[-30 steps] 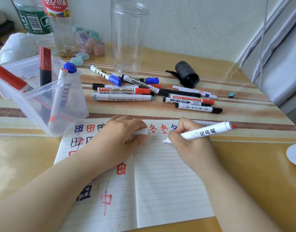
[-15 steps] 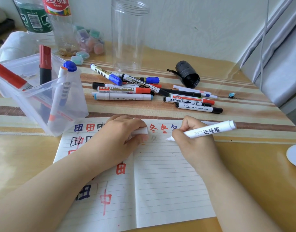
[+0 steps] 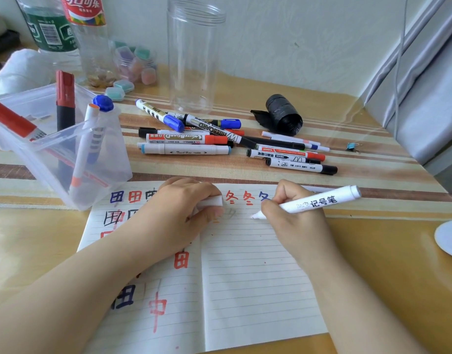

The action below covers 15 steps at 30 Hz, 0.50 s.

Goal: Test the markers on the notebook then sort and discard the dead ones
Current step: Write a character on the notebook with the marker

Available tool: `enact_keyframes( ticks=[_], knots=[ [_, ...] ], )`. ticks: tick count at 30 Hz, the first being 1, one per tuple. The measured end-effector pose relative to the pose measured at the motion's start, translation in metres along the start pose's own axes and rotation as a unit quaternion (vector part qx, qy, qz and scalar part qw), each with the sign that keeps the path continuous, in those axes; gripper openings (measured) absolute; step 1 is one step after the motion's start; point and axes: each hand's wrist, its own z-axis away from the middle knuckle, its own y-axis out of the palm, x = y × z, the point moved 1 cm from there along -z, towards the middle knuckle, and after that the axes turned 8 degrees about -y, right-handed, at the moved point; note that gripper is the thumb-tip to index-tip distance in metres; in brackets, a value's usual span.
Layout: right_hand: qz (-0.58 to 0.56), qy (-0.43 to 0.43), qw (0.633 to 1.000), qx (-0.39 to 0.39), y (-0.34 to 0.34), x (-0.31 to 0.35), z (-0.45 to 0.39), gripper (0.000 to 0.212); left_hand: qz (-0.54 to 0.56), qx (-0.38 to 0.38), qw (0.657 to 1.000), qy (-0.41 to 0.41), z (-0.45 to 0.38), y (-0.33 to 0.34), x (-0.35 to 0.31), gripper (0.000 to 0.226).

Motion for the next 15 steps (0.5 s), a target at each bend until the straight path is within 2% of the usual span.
enact_keyframes(
  ticks=[7,9,13,15],
  knots=[
    [0.019,0.005,1.0,-0.002,0.0,0.001,0.0,0.03,0.007,-0.001,1.0,0.014,0.0,0.0,0.002,0.036],
    [-0.017,0.028,0.999,-0.036,-0.001,0.0,0.0,0.038,0.009,-0.001,1.0,0.014,0.0,0.001,0.002,0.037],
    [-0.157,0.081,0.974,-0.14,-0.009,0.001,-0.004,0.032,0.028,0.003,1.0,0.012,0.0,0.001,0.004,0.034],
    [-0.178,0.092,0.966,-0.165,-0.011,0.002,-0.005,0.036,0.047,0.006,0.999,-0.003,0.001,0.002,0.003,0.024]
  ],
)
